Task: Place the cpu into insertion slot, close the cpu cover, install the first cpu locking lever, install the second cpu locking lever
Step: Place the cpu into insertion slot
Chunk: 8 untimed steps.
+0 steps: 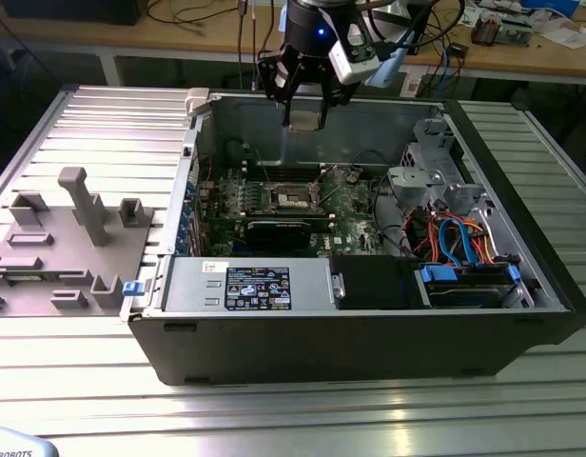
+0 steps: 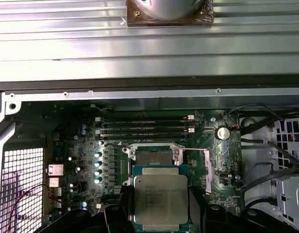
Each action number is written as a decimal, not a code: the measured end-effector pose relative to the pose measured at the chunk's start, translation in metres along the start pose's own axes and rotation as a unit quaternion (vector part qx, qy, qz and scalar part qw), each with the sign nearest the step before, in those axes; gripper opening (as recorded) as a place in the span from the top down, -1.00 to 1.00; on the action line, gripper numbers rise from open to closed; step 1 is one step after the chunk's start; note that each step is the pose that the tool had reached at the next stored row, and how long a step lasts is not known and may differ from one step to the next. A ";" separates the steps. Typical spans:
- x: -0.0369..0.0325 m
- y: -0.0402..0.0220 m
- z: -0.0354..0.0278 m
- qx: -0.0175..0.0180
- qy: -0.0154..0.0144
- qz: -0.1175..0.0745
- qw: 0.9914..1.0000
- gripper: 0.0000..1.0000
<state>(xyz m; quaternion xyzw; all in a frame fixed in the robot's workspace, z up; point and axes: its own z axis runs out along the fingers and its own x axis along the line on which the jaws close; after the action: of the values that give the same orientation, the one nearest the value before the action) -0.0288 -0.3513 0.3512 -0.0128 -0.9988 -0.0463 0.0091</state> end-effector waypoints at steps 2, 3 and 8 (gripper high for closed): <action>0.0000 0.0000 0.0004 0.000 0.000 0.000 1.000 -0.09; 0.0000 0.0000 0.0006 0.000 0.000 0.000 1.000 -0.09; 0.0000 -0.0002 0.0019 0.000 0.000 0.000 1.000 -0.09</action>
<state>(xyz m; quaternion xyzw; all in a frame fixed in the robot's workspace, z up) -0.0288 -0.3513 0.3493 -0.0128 -0.9988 -0.0463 0.0091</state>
